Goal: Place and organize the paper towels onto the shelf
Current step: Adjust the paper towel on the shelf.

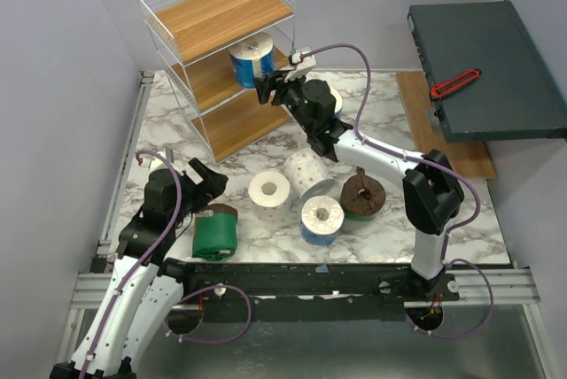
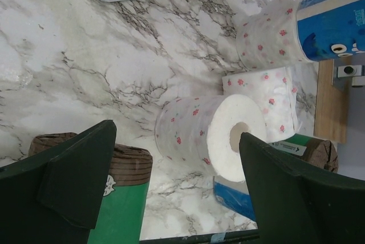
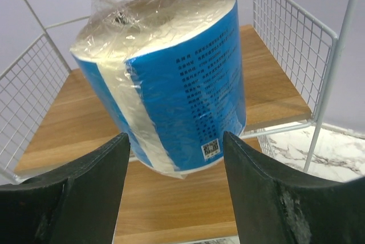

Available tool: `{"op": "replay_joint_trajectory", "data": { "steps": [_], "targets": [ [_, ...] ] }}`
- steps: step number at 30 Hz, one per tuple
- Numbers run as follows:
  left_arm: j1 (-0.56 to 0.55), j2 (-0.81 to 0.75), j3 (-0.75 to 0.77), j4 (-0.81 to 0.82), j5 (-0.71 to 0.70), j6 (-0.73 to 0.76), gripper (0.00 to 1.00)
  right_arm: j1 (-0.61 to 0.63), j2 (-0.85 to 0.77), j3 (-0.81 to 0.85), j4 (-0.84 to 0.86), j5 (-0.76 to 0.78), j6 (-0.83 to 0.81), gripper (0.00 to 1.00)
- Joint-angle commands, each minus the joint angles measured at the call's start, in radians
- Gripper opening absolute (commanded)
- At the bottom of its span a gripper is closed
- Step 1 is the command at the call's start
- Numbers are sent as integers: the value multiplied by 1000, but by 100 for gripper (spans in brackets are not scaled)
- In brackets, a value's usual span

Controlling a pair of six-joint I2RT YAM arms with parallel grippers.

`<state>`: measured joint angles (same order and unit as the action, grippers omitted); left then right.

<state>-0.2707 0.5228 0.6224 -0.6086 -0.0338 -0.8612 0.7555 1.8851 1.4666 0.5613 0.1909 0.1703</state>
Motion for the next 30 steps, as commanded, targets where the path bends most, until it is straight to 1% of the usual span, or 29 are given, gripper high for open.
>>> {"op": "replay_joint_trajectory", "data": {
  "steps": [1, 12, 18, 30],
  "targets": [
    [-4, 9, -6, 10, -15, -1, 94, -1, 52, 74, 40, 38, -22, 68],
    [-4, 0, -31, 7, -21, 12, 94, -2, 191, 237, -33, 97, -24, 65],
    [-4, 3, -39, 11, -17, 16, 94, -1, 247, 279, -25, 147, -28, 65],
    [-4, 24, -49, 20, -18, 16, 94, -3, 342, 375, 11, 206, -51, 68]
  ]
}}
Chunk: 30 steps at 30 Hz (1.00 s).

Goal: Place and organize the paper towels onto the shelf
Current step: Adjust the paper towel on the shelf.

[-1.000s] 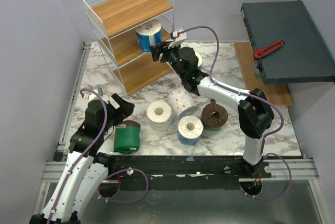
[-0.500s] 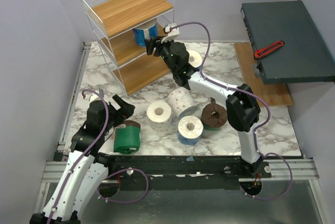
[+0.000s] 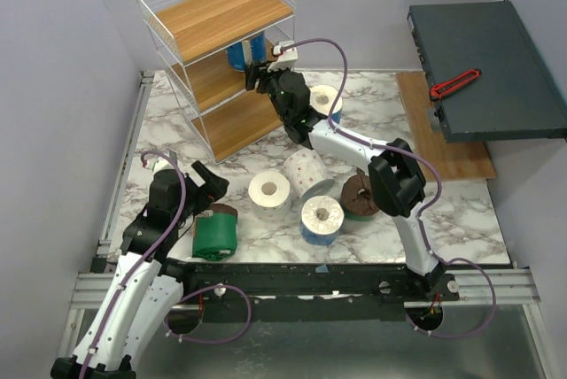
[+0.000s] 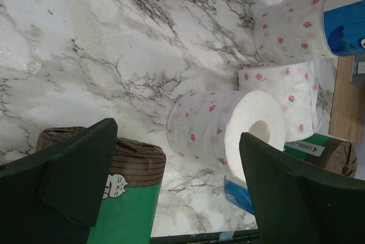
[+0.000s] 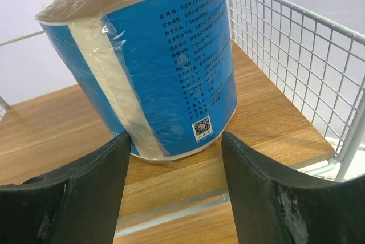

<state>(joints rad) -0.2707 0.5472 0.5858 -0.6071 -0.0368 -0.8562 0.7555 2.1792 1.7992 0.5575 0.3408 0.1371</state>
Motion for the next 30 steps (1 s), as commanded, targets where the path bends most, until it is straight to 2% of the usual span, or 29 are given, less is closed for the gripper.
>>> {"op": "replay_joint_trajectory", "data": {
  "steps": [1, 5, 10, 16, 25, 30],
  "targets": [
    [-4, -1, -12, 17, -16, 11, 94, -3, 54, 49, 20, 63, -20, 69],
    [-4, 0, -14, 15, -18, 12, 94, -3, 47, 27, 57, 66, -16, 73],
    [-4, 6, -14, 19, -13, 11, 94, -3, -25, -103, 162, 36, 12, 80],
    [-3, 10, -22, 33, 7, 2, 94, 0, -78, -193, 251, -1, 38, 81],
    [-4, -16, -24, 23, 5, 1, 93, 9, -28, -122, 250, -40, 12, 79],
    [-4, -12, -24, 27, 5, 2, 92, 20, 19, -47, 219, -23, -9, 81]
  ]
}}
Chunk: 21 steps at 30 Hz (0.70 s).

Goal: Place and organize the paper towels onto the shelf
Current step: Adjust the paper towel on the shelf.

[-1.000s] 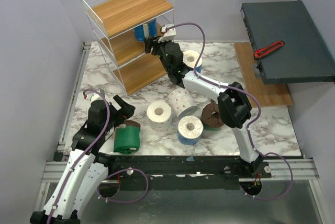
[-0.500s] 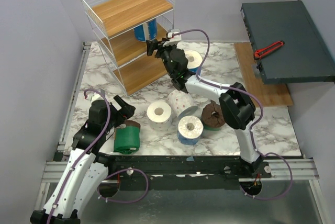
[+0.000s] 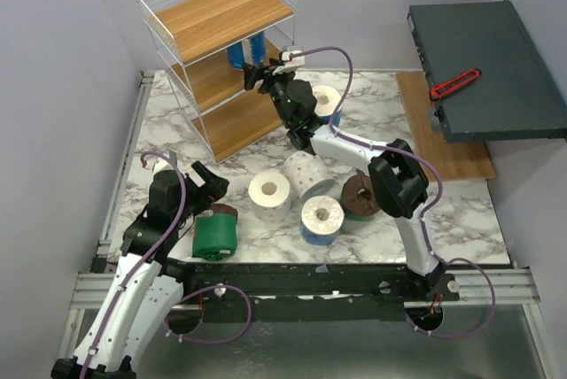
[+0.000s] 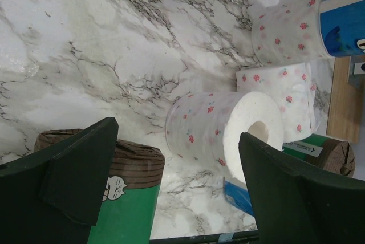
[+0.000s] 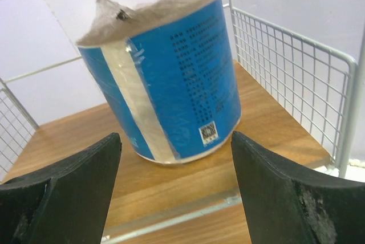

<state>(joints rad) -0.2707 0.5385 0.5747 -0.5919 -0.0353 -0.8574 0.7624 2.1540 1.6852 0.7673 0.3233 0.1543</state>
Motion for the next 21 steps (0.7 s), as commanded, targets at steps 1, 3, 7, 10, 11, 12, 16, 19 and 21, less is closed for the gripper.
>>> {"op": "replay_joint_trajectory", "data": {
  "steps": [1, 3, 7, 10, 11, 12, 16, 19, 21],
  "targets": [
    [-4, -1, -13, 13, 4, 3, 93, 14, 51, 74, 8, -5, -30, 82],
    [-4, 5, -12, 13, 2, 3, 92, 17, 66, 103, -7, 0, -36, 82],
    [-4, 17, -14, 18, 5, 3, 93, 17, 107, 176, -42, 19, -58, 82],
    [-4, 23, -12, 23, 6, 4, 93, 16, 142, 228, -71, 23, -75, 81],
    [-4, 23, -13, 23, 6, 4, 93, 17, 154, 252, -84, 25, -85, 80],
    [-4, 26, -12, 24, 6, 6, 93, 17, 168, 272, -97, 33, -94, 80],
    [-4, 30, -11, 19, 3, 8, 93, 16, 221, 360, -143, 78, -118, 79],
    [-4, 28, -13, 15, 2, 10, 93, 15, 250, 403, -153, 113, -132, 79],
    [-4, 28, -13, 12, -1, 11, 93, 15, 264, 422, -155, 138, -140, 79]
  ]
}}
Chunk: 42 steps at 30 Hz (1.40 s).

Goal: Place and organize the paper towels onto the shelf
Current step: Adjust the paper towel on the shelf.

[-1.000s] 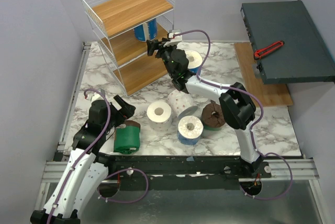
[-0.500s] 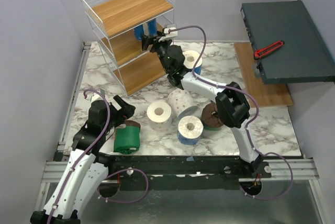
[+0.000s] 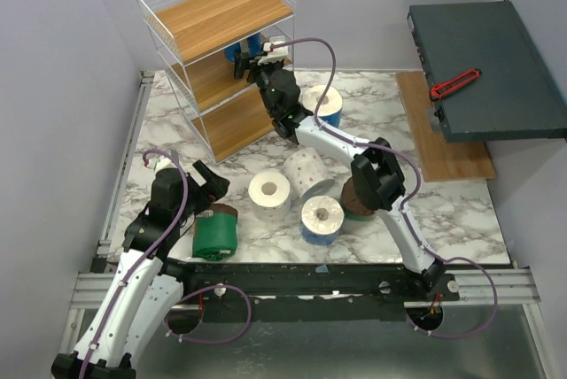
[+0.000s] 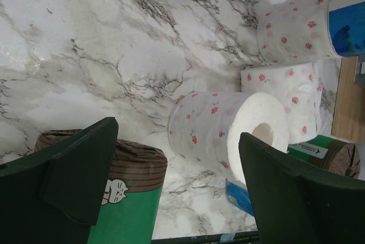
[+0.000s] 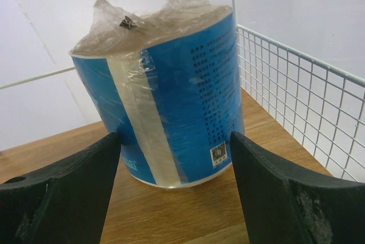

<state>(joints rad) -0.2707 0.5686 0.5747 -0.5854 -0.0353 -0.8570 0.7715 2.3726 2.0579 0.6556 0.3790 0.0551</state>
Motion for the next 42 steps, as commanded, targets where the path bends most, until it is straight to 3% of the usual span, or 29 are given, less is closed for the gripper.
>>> {"op": "replay_joint_trajectory", "data": {
  "steps": [1, 14, 23, 31, 37, 42],
  "targets": [
    [-3, -1, -13, 5, 0, 12, 93, 5, 50, 58, -43, 95, -44, 79],
    [-3, 16, -16, 19, 13, 12, 93, -17, 63, 85, -51, 150, -46, 84],
    [-4, 8, -25, 18, 24, 3, 93, -12, -55, -107, 87, -9, -16, 87],
    [-2, -30, 2, -11, 0, 24, 93, 30, -289, -361, 167, -112, 22, 91],
    [-1, -75, -1, -18, 7, 16, 93, 65, -493, -541, 59, -163, 114, 91],
    [-1, -119, -4, -32, 17, 12, 93, 85, -703, -691, -129, -192, 207, 89]
  ]
}}
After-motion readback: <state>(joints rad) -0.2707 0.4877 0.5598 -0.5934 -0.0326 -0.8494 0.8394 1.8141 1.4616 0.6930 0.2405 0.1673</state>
